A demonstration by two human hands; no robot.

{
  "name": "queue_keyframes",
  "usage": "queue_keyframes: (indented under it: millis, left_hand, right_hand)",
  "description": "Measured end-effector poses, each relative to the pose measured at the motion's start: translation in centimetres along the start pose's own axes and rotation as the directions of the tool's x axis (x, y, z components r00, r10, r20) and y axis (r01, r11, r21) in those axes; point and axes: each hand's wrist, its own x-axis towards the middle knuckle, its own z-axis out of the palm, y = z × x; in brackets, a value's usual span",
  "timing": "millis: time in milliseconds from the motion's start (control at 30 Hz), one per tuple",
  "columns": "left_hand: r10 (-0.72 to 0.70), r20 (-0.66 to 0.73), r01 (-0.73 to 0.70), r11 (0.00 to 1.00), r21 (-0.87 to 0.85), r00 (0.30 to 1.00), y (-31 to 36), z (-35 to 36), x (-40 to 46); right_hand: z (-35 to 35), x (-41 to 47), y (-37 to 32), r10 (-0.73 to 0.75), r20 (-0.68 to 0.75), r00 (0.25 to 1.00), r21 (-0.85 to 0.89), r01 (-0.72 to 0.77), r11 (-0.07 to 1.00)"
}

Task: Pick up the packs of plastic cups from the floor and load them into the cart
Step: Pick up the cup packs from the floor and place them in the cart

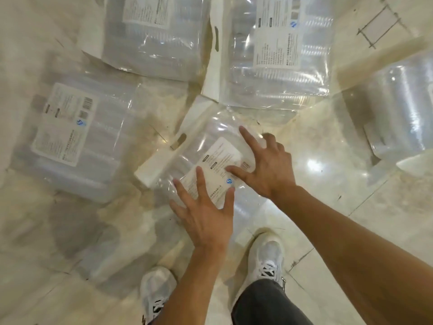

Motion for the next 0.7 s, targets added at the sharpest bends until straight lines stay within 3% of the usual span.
queue_keyframes:
  millis: [133,300,533,600,700]
  left_hand:
    - [0.266,-0.128,-0.262,0.964,0.053,0.955,-3.4,-1.1,2.6]
    - [0.062,-0.029,-0.067,0.980,-0.185,0.998,-4.4,-1.3,3.7]
    - [0.087,-0.132,-0.100,0.990,-0.099,0.987,-5.1,0.5,3.7]
    - [0.054,-0.104,-0.059,0.997,-0.045,0.993,-4.8,0.2,3.1]
    - [-0.037,-0.037,0.031,0.990,-0.139,0.999,-4.0,-1.5,2.2]
  right_hand:
    - [1.7,-3.8,1.8,0.189,0.012,0.982,0.176,-0.188,0.966]
    - [3.2,-2.6,1.9,0.142,-0.046,0.989,0.278,-0.124,0.953]
    - [5.0,-2.1,2.1,0.136,-0.141,0.981,0.281,-0.092,0.955]
    - [4.5,-2.3,1.8,0.154,-0.119,0.981,0.307,-0.111,0.945]
    - [2.6,-3.3,0.9,0.178,-0.094,0.980,0.292,-0.143,0.946]
